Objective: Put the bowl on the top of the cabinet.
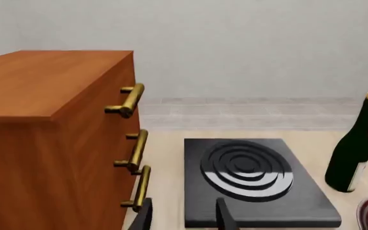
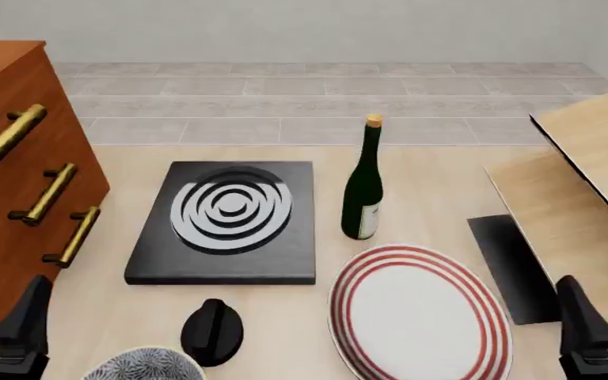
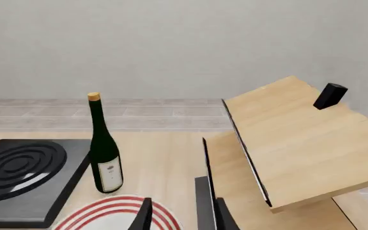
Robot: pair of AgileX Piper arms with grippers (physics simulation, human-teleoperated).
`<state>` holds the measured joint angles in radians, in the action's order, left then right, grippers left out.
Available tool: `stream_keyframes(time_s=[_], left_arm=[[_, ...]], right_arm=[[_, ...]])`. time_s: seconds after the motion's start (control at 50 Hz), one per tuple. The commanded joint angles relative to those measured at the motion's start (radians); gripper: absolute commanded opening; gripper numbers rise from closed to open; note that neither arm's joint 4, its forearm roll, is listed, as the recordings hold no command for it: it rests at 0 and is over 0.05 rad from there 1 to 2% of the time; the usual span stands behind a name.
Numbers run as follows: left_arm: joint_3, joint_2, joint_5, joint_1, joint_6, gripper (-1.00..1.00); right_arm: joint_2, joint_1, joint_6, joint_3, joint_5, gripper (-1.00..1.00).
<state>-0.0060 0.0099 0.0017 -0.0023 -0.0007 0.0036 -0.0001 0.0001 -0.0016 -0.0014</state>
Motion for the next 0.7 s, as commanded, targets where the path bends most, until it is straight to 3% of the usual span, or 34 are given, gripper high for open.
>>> stream_keyframes(time_s=[0.02,0.32,0.5,0.7], left_arm=[[-0.012,-0.01,0.006,-0.007,0.003,1.0],[-0.039,-0.01,0.037,-0.066,0.051,1.0],[-0.081,-0.01,0.208,-0.119,0.071,1.0],[-0.105,-0.01,0.246,-0.123,0.083,1.0]], right_arm=[[0.004,0.0,0.0,-0.003,0.0,1.0],[0.004,0.0,0.0,-0.003,0.0,1.0],[0.004,0.0,0.0,-0.003,0.0,1.0],[0.004,0.0,0.0,-0.003,0.0,1.0]])
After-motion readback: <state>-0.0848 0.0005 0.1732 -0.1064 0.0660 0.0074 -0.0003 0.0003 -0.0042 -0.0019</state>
